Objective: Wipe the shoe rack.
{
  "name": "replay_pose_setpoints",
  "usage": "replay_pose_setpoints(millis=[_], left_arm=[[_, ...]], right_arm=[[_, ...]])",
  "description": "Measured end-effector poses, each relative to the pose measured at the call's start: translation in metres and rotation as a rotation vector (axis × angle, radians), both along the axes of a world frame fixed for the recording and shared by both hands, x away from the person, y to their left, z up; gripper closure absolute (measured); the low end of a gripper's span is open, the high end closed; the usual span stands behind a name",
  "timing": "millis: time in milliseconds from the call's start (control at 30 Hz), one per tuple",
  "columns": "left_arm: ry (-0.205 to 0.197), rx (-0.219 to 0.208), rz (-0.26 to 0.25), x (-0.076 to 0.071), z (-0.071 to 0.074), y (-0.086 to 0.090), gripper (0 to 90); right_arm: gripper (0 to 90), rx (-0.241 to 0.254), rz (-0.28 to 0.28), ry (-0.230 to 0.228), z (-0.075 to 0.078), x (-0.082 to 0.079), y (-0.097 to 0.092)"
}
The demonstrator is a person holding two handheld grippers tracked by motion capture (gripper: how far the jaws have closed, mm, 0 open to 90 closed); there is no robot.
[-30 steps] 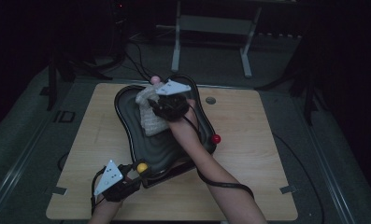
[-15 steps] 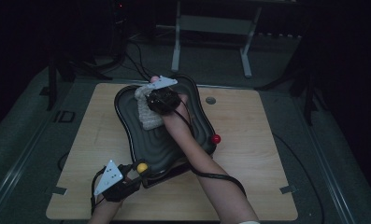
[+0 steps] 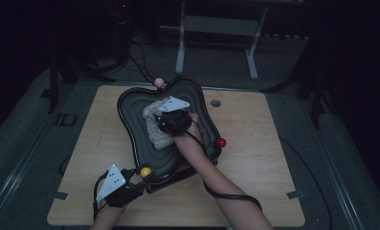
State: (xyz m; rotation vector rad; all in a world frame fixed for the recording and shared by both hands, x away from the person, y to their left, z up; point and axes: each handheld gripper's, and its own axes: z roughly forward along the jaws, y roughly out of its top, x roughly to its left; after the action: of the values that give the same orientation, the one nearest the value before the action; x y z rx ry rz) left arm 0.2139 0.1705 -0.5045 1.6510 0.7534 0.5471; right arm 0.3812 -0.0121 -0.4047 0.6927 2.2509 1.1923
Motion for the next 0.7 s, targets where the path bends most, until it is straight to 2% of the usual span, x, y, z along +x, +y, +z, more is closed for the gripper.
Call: replay_pose_setpoints(millis=[500,700], left_arm=[[0.002,-0.002,0.003,0.000,0.000,0.000,59.9],[0.002,-0.002,0.003,0.000,0.000,0.000,59.9]], right_arm=[[66.1,0.002,0.038,-0.002,-0.025,-0.037,-0.021],[66.2,-0.003,0.049,-0.007,-0.031,-0.046,-0.026]])
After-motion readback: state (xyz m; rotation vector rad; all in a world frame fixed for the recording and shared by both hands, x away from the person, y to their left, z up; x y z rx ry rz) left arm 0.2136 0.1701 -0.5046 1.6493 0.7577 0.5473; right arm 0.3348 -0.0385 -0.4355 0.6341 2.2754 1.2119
